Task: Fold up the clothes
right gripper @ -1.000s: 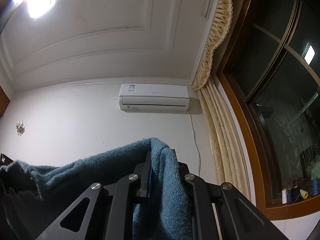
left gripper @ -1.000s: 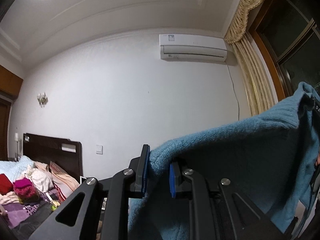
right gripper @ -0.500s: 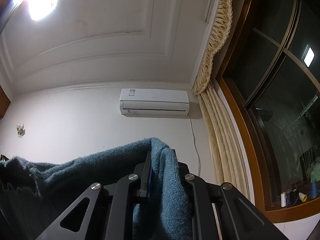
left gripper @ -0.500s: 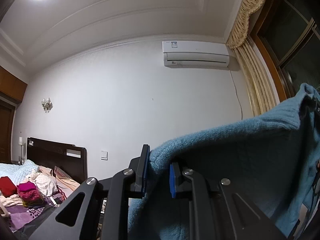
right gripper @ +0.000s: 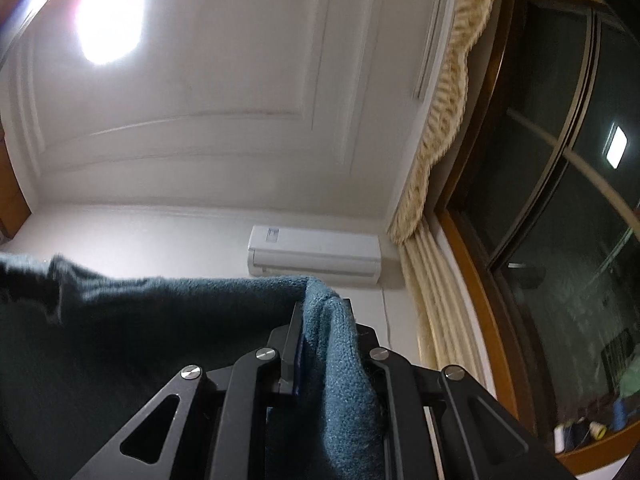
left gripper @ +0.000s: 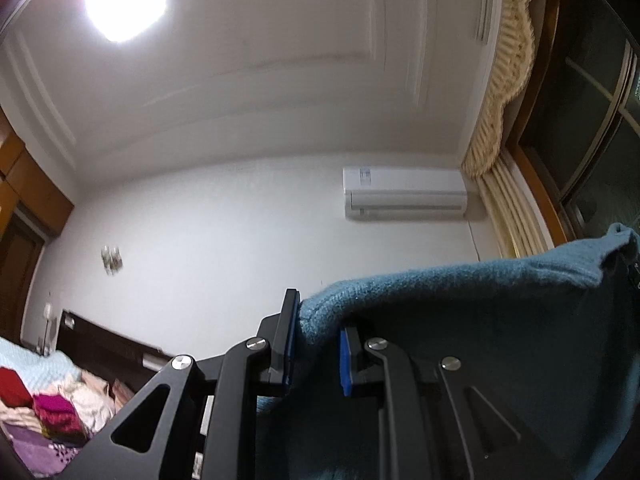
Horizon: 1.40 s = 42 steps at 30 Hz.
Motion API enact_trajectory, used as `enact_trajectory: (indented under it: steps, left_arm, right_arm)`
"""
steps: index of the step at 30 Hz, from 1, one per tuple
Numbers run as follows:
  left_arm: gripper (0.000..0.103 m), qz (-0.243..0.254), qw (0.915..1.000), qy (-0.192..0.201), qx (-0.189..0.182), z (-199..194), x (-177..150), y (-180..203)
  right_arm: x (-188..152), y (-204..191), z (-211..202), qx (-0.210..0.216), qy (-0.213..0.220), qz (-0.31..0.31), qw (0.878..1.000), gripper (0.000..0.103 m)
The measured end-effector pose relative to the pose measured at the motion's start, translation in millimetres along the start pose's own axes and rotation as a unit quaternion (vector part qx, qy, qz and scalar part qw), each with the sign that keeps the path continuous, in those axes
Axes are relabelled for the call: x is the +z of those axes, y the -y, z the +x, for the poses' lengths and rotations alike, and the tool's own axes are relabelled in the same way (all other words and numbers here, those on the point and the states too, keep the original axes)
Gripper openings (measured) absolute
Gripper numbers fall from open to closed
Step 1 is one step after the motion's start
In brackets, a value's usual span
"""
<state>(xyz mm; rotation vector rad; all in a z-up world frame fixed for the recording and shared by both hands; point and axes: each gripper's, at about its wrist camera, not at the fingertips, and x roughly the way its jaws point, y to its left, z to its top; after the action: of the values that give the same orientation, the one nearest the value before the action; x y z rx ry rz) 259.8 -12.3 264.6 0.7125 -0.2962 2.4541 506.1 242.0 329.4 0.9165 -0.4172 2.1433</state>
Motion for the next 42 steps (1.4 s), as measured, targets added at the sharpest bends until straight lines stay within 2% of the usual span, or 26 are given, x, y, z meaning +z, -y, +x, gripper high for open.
enact_trajectory:
  steps: [5,9,12,13,17,21,27,32,35,37,42]
  left_arm:
    - [0.019,0.021,0.9994,0.029,0.001,-7.6,11.8,-0.9]
    - [0.019,0.048,0.9986,0.021,0.009,5.2,3.9,4.9]
    - [0.019,0.064,0.9976,-0.024,0.006,34.1,-19.7,9.6]
    - [0.019,0.064,0.9966,-0.051,0.001,48.3,-31.8,9.7]
    - [0.019,0.075,0.9848,-0.157,-0.007,104.1,-97.0,13.5]
    - [0.019,0.084,0.9657,-0.246,-0.006,151.2,-164.9,17.4]
    - [0.019,0.1,0.9294,-0.355,0.005,213.6,-271.9,18.3]
    - [0.019,0.11,0.8977,-0.426,0.007,252.3,-358.2,18.6]
    - [0.019,0.102,0.8746,-0.474,0.003,273.7,-409.3,18.2]
    - [0.019,0.096,0.8578,-0.505,0.0,279.7,-441.7,15.0]
    - [0.019,0.103,0.8261,-0.554,-0.007,283.7,-500.6,13.0]
  right_arm:
    - [13.7,0.2,-5.7,-0.009,0.029,-0.016,0.999,0.015]
    - [12.2,-3.3,9.2,-0.016,0.025,-0.04,0.999,0.015]
    - [-10.7,-11.9,34.9,-0.03,0.001,-0.087,0.996,0.015]
    - [-20.9,-14.7,44.9,-0.032,-0.012,-0.104,0.994,0.015]
    - [-88.6,-33.9,88.2,-0.01,-0.105,-0.136,0.985,0.015]
    - [-165.9,-57.1,122.8,0.011,-0.192,-0.16,0.968,0.015]
    - [-277.9,-86.7,157.9,0.04,-0.3,-0.18,0.936,0.015]
    - [-371.7,-114.1,176.3,0.06,-0.379,-0.204,0.901,0.015]
    - [-428.0,-128.3,182.0,0.075,-0.428,-0.217,0.874,0.015]
    - [-456.9,-133.5,181.4,0.083,-0.455,-0.219,0.859,0.015]
    - [-520.4,-144.4,176.1,0.104,-0.514,-0.226,0.821,0.015]
